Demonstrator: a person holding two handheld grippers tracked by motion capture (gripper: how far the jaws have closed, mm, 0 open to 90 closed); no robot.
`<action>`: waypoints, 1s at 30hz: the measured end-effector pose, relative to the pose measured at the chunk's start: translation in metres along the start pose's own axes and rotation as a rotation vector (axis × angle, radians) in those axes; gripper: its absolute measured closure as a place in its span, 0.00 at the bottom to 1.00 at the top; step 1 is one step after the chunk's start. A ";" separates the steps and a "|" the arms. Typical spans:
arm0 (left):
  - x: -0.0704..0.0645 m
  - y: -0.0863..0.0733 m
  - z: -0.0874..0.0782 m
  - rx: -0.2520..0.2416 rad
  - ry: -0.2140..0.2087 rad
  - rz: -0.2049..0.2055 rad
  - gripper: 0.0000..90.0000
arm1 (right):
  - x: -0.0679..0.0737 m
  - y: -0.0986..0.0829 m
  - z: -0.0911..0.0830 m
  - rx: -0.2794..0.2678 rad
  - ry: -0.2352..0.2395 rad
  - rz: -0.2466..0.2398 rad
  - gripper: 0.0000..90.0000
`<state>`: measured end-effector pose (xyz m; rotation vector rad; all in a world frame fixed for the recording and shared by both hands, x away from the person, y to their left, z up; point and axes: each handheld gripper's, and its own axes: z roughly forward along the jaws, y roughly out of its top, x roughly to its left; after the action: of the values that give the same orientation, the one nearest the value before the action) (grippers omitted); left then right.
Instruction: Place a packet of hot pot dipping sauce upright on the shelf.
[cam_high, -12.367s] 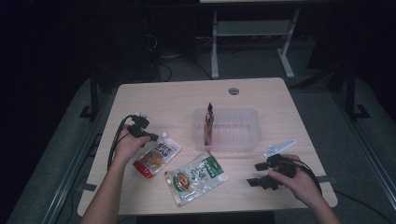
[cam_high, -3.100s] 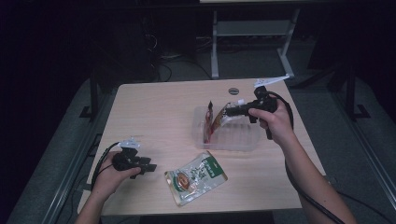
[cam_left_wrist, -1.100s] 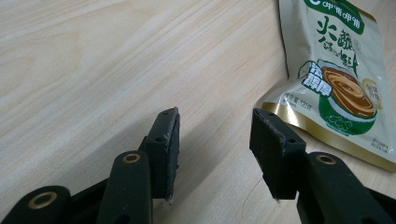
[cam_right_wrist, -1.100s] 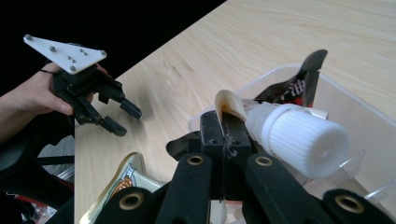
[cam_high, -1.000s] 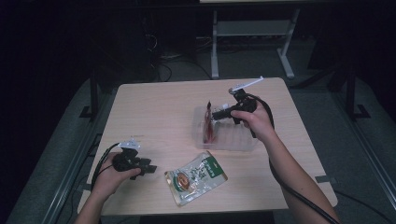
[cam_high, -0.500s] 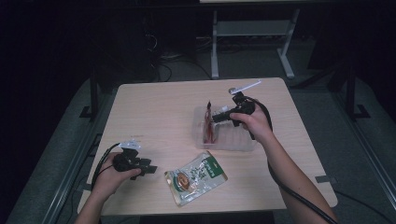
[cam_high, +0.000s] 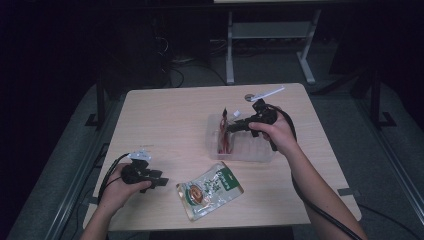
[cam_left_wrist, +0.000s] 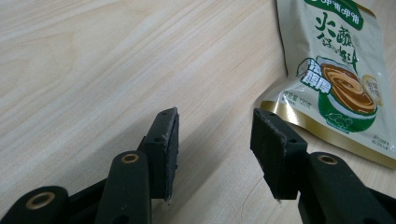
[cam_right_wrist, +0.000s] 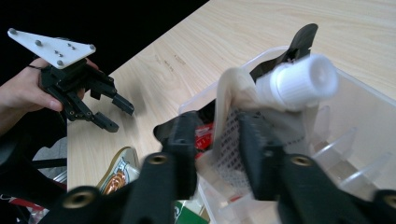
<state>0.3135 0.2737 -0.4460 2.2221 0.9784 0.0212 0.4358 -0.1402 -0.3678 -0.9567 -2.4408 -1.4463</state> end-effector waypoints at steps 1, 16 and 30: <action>0.000 0.000 0.000 0.003 0.000 0.005 0.58 | 0.001 -0.001 -0.002 -0.004 -0.003 -0.004 0.68; -0.011 0.007 0.003 0.012 -0.060 0.098 0.62 | 0.020 -0.028 -0.037 -0.031 -0.049 -0.071 0.44; -0.018 0.011 0.000 0.007 -0.075 0.100 0.69 | 0.047 -0.072 -0.052 -0.005 -0.112 -0.122 0.42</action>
<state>0.3082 0.2567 -0.4348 2.2597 0.8279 -0.0202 0.3468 -0.1862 -0.3738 -0.9286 -2.6197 -1.4745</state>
